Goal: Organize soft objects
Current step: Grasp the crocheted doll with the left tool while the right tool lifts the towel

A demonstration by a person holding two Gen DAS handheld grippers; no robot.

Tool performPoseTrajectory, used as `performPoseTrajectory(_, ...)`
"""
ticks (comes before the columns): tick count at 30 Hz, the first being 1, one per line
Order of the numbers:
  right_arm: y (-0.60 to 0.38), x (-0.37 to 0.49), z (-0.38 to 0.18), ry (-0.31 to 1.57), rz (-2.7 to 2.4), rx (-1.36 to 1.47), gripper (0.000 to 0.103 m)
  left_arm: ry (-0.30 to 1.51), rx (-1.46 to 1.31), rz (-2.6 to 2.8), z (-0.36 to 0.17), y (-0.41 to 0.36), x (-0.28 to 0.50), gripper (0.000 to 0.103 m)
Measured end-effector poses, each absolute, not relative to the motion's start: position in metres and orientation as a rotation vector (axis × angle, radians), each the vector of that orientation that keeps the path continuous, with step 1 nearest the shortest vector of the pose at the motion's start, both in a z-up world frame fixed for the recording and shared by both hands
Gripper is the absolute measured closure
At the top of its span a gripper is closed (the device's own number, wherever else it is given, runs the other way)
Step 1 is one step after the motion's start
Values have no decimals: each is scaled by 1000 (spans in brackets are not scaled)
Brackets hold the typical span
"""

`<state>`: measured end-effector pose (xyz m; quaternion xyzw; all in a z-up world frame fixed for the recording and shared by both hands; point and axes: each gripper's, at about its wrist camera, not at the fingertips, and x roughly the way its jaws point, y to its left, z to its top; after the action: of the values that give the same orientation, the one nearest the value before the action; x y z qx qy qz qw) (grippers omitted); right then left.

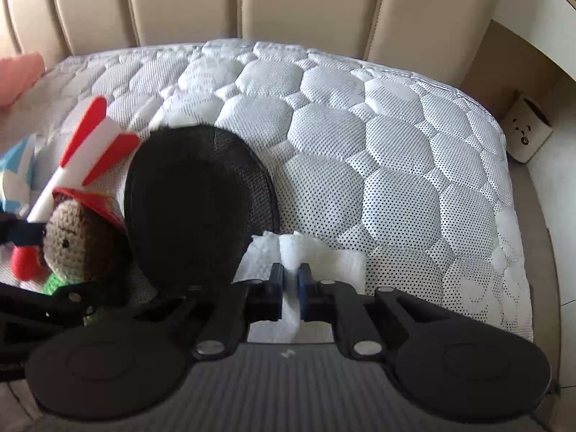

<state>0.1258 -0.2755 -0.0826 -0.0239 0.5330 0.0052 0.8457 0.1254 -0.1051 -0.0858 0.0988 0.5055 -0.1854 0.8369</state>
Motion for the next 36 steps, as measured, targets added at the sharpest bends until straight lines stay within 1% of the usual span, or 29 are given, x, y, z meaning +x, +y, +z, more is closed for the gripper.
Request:
performPoseTrajectory(3,-281,120,-64,1064,4,30,98,1054,219,-417,-83,-103,121,33)
performPoseTrajectory(6,-289,110,-38,988,55,181,98,1054,209,-448,-78,-97,118,33)
performPoseTrajectory(9,-296,100,-21,948,174,354,98,1101,172,-480,-71,-85,120,33)
performPoseTrajectory(12,-289,97,-19,954,290,449,98,1146,91,-496,-56,-62,123,31)
performPoseTrajectory(14,-278,98,-20,965,356,461,98,1145,76,-486,-50,-51,121,30)
performPoseTrajectory(17,-252,101,-21,980,431,435,98,1167,111,-468,-61,-53,119,28)
performPoseTrajectory(19,-237,96,-15,947,493,393,98,1189,149,-483,-71,-61,118,27)
performPoseTrajectory(22,-230,86,-5,916,592,356,98,1185,187,-529,-72,-68,111,26)
performPoseTrajectory(24,-228,89,-14,975,587,336,98,1188,187,-532,-73,-68,111,21)
performPoseTrajectory(28,-222,97,-48,1136,512,260,97,1195,160,-522,-72,-61,113,18)
performPoseTrajectory(29,-220,96,-50,1136,472,193,96,1194,150,-519,-70,-59,112,14)
performPoseTrajectory(30,-219,94,-49,1116,438,131,91,1193,142,-512,-69,-56,112,11)
performPoseTrajectory(33,-215,86,-36,1004,400,22,72,1203,121,-482,-70,-52,115,11)
performPoseTrajectory(34,-210,86,-33,969,404,-12,63,1208,105,-480,-70,-51,117,10)
performPoseTrajectory(35,-205,86,-30,934,409,-45,61,1212,96,-481,-71,-50,118,10)
performPoseTrajectory(36,-200,89,-29,912,419,-72,61,1214,93,-477,-72,-49,119,10)
